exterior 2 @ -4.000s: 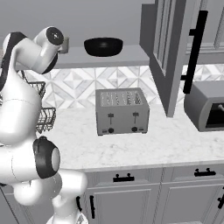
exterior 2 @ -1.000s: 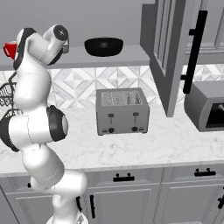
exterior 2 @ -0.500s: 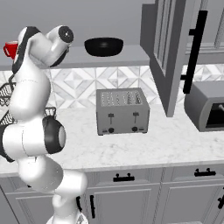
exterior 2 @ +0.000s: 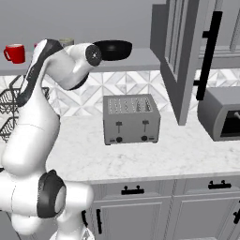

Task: Gather all objects into one cabinet and sort the glasses and bowls to opposite sides.

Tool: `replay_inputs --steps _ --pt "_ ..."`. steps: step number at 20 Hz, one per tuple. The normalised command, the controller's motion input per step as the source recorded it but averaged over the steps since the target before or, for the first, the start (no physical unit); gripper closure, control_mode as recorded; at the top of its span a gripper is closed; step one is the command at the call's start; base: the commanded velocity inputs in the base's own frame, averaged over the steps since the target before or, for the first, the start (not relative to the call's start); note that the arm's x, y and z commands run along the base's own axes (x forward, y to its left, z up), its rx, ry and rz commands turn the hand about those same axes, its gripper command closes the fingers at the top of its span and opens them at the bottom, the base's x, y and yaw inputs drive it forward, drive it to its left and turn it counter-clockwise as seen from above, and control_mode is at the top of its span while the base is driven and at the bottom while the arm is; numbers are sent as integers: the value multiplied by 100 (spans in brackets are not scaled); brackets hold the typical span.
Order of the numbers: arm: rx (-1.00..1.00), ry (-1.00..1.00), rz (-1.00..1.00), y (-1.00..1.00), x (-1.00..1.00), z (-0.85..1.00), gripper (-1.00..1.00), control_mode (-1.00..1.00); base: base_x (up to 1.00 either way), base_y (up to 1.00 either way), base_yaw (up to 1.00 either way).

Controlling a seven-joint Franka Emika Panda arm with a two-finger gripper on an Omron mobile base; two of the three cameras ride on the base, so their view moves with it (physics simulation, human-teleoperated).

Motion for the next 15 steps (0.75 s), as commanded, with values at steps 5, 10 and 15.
replay_inputs --steps 5,10,15 --pt "7 -7 0 -100 -100 -27 -100 -100 0 0 0" --pt "-6 -9 0 -95 -100 -97 -100 -100 0 0 0" --pt "-9 0 1 -24 -34 -40 -100 -100 0 0 0"
